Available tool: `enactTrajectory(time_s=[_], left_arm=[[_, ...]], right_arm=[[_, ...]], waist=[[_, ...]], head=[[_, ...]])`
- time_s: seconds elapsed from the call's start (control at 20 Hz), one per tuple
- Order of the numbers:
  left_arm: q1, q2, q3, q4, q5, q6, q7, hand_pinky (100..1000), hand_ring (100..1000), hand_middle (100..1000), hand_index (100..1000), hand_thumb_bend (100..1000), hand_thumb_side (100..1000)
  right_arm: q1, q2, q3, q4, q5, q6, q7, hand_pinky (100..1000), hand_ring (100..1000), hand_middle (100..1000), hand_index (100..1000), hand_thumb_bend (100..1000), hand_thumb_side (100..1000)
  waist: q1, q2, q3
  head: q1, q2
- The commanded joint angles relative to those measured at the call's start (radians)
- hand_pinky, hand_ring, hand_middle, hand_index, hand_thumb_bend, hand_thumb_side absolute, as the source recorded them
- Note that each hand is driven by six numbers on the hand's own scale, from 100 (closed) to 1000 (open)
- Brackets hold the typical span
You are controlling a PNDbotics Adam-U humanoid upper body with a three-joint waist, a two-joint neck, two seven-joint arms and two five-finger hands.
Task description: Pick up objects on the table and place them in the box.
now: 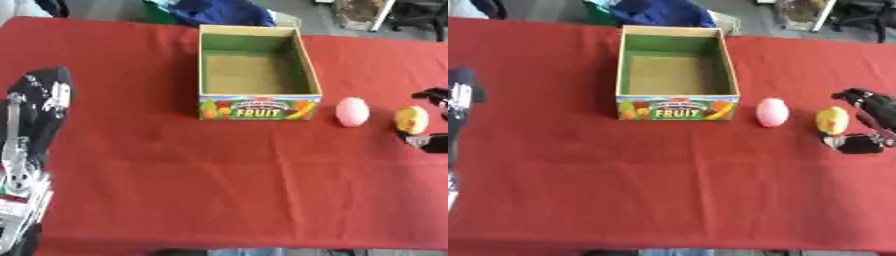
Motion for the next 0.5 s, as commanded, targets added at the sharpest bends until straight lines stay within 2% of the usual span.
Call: enactTrajectory(time_s=[0.05,0.25,0.35,0.4,0.5], left_arm=[[-0.008,0.02,0.004,-0.012,0.0,0.0,-0.001,623,585,547,670,271,535],[-0.009,0.019,0.003,-0.012,0.001,0.001,-0.001,623,585,547,670,271,536],[-0.009,0.019,0.003,-0.012,0.0,0.0,-0.001,623,585,547,670,271,535],[-0.009,0.019,0.004,-0.012,0.0,0.0,-0.001,623,585,547,670,271,535],[-0.01,0.019,0.004,-0.013,0.0,0.0,-0.001,623,585,547,670,271,535]], right_arm=[[-0.023,-0.042,-0.023,0.042,-0.004,0.024,-0.009,829,802,830,924,300,484],[-0.033,-0.041,-0.023,0.079,0.003,0.032,-0.024,827,799,824,915,290,487],[-0.036,-0.04,-0.019,0.088,0.008,0.03,-0.027,827,799,820,910,329,478],[-0.037,-0.038,-0.018,0.091,0.011,0.029,-0.027,826,798,820,909,285,489],[-0.039,-0.034,-0.015,0.1,0.016,0.028,-0.029,825,797,816,907,280,488]], waist=[[0.004,-0.016,-0.001],[0.004,-0.014,-0.001],[0.004,-0.014,-0.001],[0.005,-0.014,-0.001],[0.005,-0.014,-0.001]], head=[[0.001,0.005],[0.0,0.005],[0.0,0.005],[0.0,0.005],[-0.001,0.005]])
